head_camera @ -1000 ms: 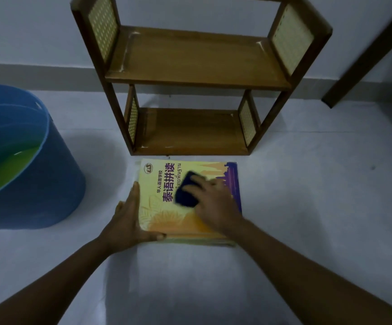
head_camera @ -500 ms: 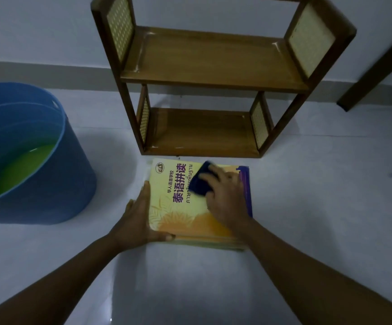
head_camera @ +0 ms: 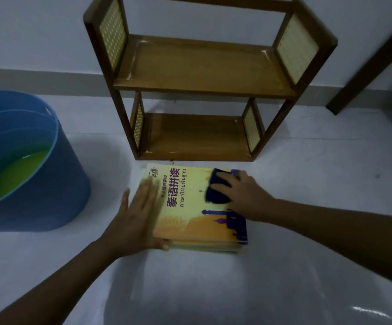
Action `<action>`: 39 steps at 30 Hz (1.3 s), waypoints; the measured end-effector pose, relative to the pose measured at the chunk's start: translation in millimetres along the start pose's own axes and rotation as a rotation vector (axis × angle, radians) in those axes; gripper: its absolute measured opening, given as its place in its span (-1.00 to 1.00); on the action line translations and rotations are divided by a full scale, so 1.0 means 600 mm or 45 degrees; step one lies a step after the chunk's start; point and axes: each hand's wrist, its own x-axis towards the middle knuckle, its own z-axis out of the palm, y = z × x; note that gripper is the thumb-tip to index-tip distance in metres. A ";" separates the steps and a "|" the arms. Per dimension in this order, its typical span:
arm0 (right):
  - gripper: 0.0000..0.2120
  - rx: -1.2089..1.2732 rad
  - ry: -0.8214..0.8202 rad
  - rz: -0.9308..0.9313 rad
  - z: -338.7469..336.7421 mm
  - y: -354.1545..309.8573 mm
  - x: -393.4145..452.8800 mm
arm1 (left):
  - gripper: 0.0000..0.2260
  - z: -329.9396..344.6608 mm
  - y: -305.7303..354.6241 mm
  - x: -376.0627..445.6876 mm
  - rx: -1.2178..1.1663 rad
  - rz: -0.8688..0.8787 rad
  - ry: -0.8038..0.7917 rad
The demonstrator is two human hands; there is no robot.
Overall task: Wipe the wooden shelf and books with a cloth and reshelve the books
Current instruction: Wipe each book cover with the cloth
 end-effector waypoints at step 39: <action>-0.55 1.216 0.661 0.835 -0.053 0.057 -0.070 | -0.73 -0.071 0.066 0.084 -1.013 -0.630 0.104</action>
